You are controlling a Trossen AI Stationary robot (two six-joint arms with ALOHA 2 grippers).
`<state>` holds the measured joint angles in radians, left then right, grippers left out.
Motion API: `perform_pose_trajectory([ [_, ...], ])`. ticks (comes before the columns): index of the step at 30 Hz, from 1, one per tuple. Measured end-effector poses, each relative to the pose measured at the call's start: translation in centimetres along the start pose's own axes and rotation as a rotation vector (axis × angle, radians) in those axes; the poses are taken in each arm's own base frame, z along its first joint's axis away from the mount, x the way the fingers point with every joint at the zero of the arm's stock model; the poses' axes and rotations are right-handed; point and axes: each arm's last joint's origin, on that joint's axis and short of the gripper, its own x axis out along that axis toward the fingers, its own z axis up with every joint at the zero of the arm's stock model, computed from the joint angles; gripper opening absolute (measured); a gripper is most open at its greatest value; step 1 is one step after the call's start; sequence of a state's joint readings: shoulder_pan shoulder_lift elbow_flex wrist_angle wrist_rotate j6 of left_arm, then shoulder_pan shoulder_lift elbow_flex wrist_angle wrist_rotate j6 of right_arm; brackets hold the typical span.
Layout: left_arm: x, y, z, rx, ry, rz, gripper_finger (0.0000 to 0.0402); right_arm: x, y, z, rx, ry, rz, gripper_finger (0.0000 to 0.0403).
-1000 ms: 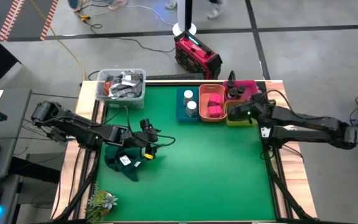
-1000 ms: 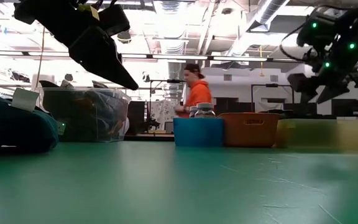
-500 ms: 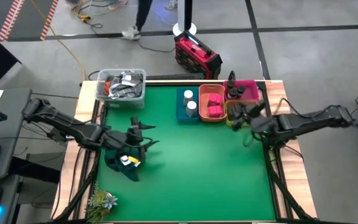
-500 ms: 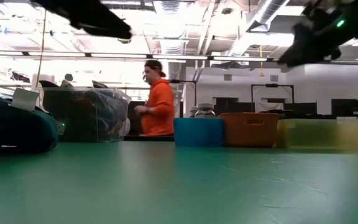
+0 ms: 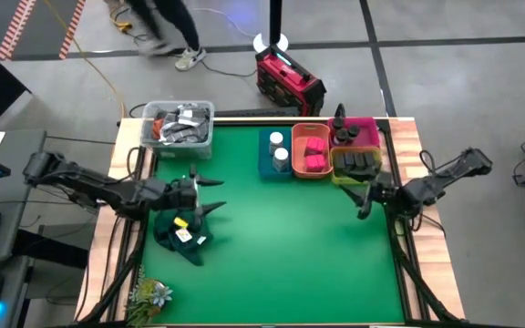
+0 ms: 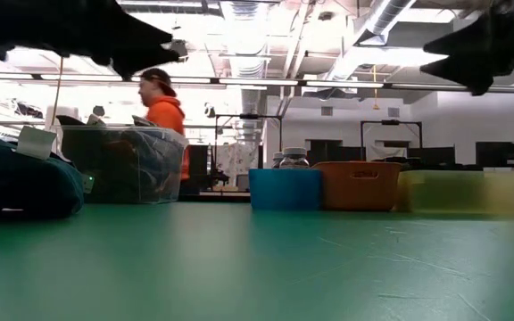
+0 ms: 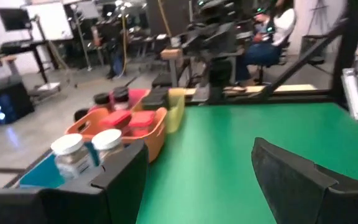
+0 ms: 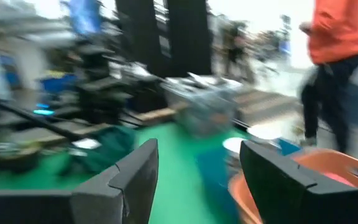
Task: Sort spices by type
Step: Return to Home Position
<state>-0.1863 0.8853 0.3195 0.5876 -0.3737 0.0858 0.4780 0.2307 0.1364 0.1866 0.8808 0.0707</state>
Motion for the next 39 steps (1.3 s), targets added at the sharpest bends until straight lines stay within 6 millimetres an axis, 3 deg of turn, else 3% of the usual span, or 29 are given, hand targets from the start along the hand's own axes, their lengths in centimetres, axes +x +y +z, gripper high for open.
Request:
perform_pose_trajectory([
  [7,0.9,2.9,-0.2,-0.019,-0.012,-0.006,0.0271,0.7,-0.4,-1.3,0.005,-0.038,0.238,0.0226],
  [13,0.8,3.4,-0.8,-0.008,0.004,-0.021,0.0271,1.4,-1.2,-1.6,0.008,-0.095,0.404,0.0196],
  [25,-1.5,2.7,-1.9,-0.012,0.151,0.158,0.0271,1.8,-2.5,-2.3,-0.013,-0.030,0.406,0.0151],
  [32,-3.6,2.2,-1.7,-0.018,0.156,0.102,0.0271,1.5,-2.6,-2.4,0.059,-0.006,0.406,0.0142],
  [39,-5.8,1.8,-3.8,-0.056,0.112,0.001,0.0271,1.5,-2.6,-2.7,0.071,0.025,0.401,0.0143],
])
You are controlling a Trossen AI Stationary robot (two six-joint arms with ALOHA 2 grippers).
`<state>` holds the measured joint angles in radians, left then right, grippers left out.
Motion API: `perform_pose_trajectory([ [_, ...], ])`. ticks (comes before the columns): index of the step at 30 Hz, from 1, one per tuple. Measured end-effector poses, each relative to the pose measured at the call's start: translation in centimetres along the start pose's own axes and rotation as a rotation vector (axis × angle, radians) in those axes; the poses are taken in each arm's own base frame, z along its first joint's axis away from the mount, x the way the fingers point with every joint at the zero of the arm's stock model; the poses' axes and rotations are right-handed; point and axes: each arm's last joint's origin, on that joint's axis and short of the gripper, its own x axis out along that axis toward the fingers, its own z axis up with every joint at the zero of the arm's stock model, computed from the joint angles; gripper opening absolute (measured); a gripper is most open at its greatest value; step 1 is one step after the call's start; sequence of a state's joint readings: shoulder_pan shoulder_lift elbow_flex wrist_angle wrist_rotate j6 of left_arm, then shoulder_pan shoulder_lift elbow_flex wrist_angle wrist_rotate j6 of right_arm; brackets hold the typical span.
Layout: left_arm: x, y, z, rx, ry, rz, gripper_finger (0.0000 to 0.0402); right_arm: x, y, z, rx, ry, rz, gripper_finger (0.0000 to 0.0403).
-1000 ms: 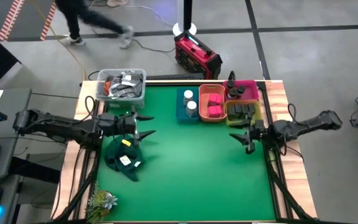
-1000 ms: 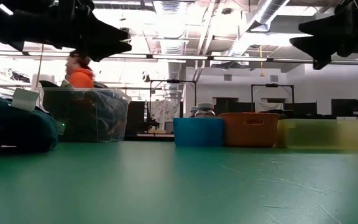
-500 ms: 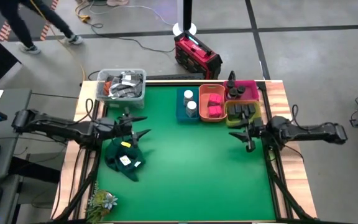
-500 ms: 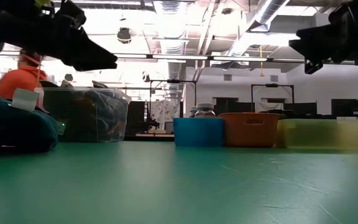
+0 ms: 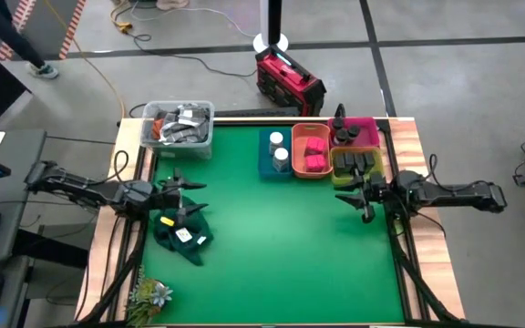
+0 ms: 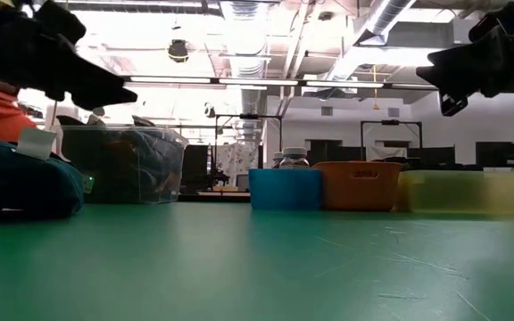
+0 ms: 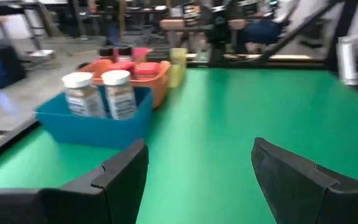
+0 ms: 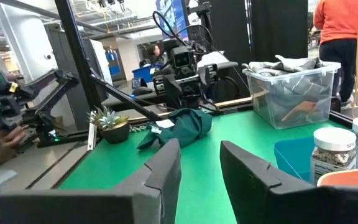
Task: Sort spices by type
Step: Return to Home Position
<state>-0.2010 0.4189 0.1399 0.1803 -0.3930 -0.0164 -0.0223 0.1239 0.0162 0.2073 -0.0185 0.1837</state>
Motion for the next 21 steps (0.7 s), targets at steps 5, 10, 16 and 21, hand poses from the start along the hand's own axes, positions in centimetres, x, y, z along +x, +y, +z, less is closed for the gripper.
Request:
perform_pose_trajectory([
  [5,-1.3,-0.1,-0.3,-0.050,-0.002,-0.148,0.0271,0.0,-0.1,-0.3,0.001,0.035,-0.007,0.0143],
  [10,-2.5,-0.3,-0.7,-0.054,0.019,-0.331,0.0271,0.0,-0.2,-0.8,0.002,0.085,-0.016,0.0144],
  [16,-3.6,-0.1,-1.0,0.043,0.003,-0.438,0.0271,-0.1,-0.3,-1.5,0.005,0.153,-0.029,0.0143],
  [21,-3.9,0.2,-1.1,-0.078,0.029,-0.391,0.0271,-0.2,-0.3,-1.9,0.006,0.199,-0.039,0.0143],
])
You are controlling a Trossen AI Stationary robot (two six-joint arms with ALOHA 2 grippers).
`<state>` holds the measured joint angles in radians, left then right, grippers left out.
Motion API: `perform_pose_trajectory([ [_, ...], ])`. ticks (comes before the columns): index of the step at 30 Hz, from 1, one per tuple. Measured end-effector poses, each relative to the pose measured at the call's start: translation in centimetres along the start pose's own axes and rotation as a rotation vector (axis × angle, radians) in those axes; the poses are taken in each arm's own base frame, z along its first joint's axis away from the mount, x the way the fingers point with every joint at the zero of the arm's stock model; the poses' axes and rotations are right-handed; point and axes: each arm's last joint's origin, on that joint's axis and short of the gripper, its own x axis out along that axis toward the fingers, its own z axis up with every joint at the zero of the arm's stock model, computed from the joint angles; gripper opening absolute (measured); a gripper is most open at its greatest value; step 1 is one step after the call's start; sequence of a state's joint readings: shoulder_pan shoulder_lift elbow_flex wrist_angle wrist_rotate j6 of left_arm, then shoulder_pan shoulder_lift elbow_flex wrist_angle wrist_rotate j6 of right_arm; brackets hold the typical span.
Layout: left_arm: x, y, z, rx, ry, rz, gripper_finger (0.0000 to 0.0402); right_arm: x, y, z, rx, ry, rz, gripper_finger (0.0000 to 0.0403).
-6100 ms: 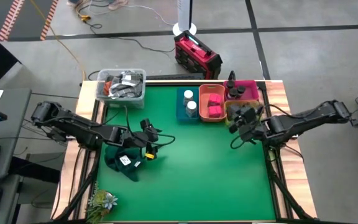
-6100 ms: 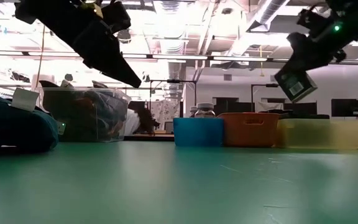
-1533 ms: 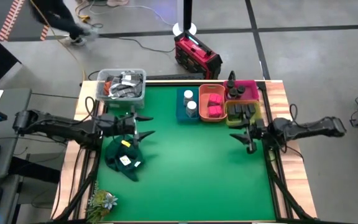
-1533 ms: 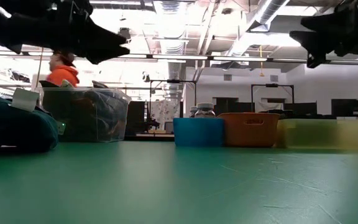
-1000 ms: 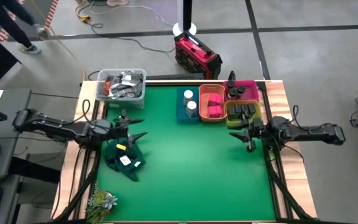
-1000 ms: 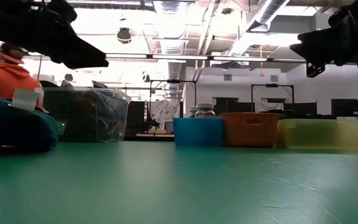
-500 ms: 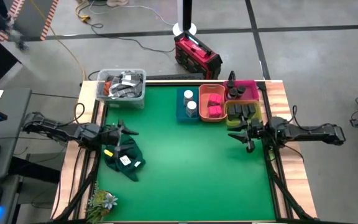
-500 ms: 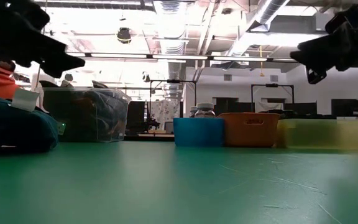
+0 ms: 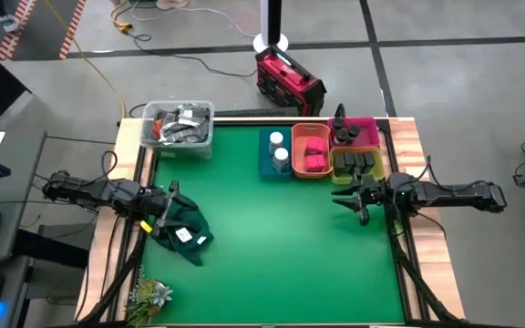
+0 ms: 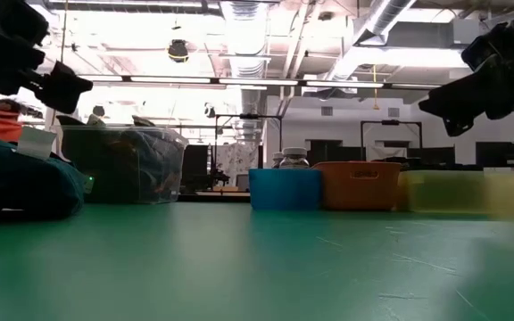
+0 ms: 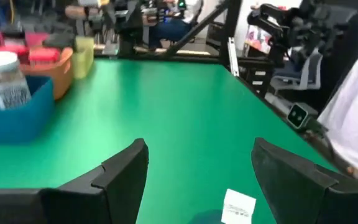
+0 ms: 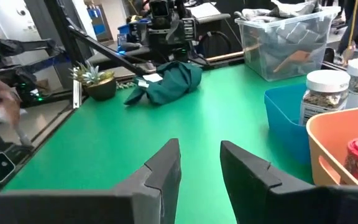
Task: Sort spices by type
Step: Return to Home Position
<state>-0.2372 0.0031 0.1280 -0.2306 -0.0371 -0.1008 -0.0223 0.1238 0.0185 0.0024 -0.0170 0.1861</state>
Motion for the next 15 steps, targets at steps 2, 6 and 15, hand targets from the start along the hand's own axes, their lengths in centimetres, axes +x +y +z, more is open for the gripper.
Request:
perform_pose_trajectory([
  [2,0.01,0.01,-0.03,-0.043,0.004,0.002,0.0271,0.00,0.00,-0.01,0.000,0.003,-0.001,0.0143],
  [6,0.01,0.01,-0.08,-0.039,0.012,0.003,0.0271,0.00,0.00,-0.02,0.000,0.004,-0.001,0.0143],
  [15,0.01,0.02,-0.12,-0.008,0.016,0.005,0.0271,0.00,-0.01,-0.05,-0.002,0.007,-0.001,0.0143],
])
